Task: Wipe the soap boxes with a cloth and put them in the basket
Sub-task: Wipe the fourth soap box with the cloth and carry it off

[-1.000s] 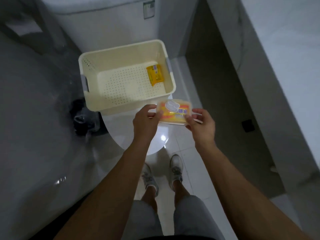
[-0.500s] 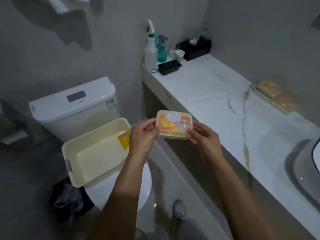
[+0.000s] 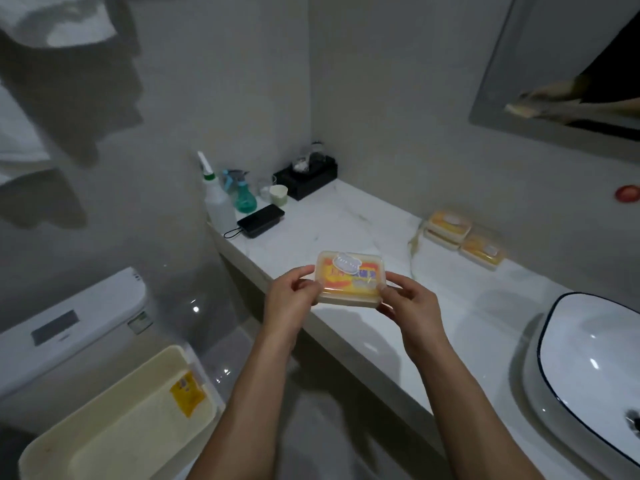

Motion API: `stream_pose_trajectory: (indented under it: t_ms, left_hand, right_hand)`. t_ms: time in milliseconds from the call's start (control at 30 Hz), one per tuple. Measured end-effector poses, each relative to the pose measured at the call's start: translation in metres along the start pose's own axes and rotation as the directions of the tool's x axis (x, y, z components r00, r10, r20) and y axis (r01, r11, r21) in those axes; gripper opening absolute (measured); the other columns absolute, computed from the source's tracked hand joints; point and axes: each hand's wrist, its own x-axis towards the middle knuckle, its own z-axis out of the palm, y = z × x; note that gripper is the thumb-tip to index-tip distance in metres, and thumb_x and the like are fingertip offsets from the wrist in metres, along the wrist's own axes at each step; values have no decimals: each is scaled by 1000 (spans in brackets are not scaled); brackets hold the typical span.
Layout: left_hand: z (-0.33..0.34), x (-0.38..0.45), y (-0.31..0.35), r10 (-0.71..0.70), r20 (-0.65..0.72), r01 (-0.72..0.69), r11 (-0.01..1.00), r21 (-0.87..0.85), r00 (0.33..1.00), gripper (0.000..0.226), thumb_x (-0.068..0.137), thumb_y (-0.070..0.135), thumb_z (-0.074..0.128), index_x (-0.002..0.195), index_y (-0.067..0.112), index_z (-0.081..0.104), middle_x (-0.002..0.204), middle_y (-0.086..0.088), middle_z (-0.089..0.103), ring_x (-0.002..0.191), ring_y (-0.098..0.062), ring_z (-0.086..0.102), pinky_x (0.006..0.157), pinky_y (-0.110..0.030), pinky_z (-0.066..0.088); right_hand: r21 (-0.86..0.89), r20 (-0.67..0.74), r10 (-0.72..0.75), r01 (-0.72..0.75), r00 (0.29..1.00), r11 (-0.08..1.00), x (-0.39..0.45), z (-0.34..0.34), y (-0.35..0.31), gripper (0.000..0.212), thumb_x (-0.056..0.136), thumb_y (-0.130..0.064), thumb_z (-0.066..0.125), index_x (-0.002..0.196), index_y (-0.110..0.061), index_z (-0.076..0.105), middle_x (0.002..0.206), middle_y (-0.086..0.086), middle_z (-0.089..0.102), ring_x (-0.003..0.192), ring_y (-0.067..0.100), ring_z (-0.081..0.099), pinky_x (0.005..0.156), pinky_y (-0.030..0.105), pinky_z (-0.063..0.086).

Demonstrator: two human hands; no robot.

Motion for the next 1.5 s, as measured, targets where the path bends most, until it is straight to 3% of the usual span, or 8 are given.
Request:
stream_pose_trajectory:
  t_ms: [167,433,667,967,1067,1167,1400,1500]
  left_hand:
    - [81,32,22,-5,35,4,1000,20,999,24,78,27,70,101,30,70,92,4,74,82,-12,71,83,-35,59]
    - [198,75,40,25,167,-32,999,40,986,38,67,35,66,101,22,76,93,5,75,91,-17,70,89,-44,58]
    - [279,121,32,49,353,-93,990,107,934,26,78,33,74,103,24,76,101,8,73,100,-13,68,93,-42,55]
    - [360,191,6,80,474,-189,965,185,877,21,85,24,77,104,16,76,88,14,71,78,8,63,66,0,41]
    - [383,206,-3,64,472,-169,968,184,879,26,86,17,76,110,9,74,99,-1,75,84,-6,67,69,-4,43]
    - [406,221,-10,12,453,-113,974,196,891,27,85,17,76,111,10,74,95,0,74,85,-12,68,71,-14,46]
    - [455,244,-29,-169,302,112,974,198,938,11,77,17,82,77,22,72,75,6,71,78,-15,67,79,-25,50]
    - [472,252,-37,-207,235,170,971,167,950,10,76,12,83,81,14,74,80,-3,74,76,-16,66,73,-20,44]
  right_hand:
    - [35,-106,-12,16,994,999,53,-58,-15,29,90,-11,69,119,-8,69,102,12,75,93,27,73,91,46,58]
    - [74,-271,-23,45,962,996,101,-136,-30,38,87,-6,72,125,-4,65,106,15,74,100,29,71,94,44,56]
    - [90,-454,13,32,891,995,151,-181,-17,41,85,-3,74,126,-3,66,109,16,73,100,26,70,96,44,55]
    - [121,-654,96,-21,750,992,211,-207,4,28,87,1,68,114,-5,73,105,9,76,100,27,70,94,41,56]
    - [167,-697,143,-34,703,985,233,-214,14,28,87,1,68,114,-4,72,106,11,75,98,23,70,93,39,55]
    - [207,-721,191,-56,666,977,257,-224,25,26,86,0,71,112,-4,73,99,9,76,89,19,70,89,38,56]
    - [241,-729,256,-112,635,964,313,-252,51,23,81,0,75,102,-8,74,102,15,75,102,31,71,96,45,56]
    - [281,-718,289,-117,633,953,333,-263,60,26,82,2,75,106,-4,72,107,19,73,105,33,69,100,47,53]
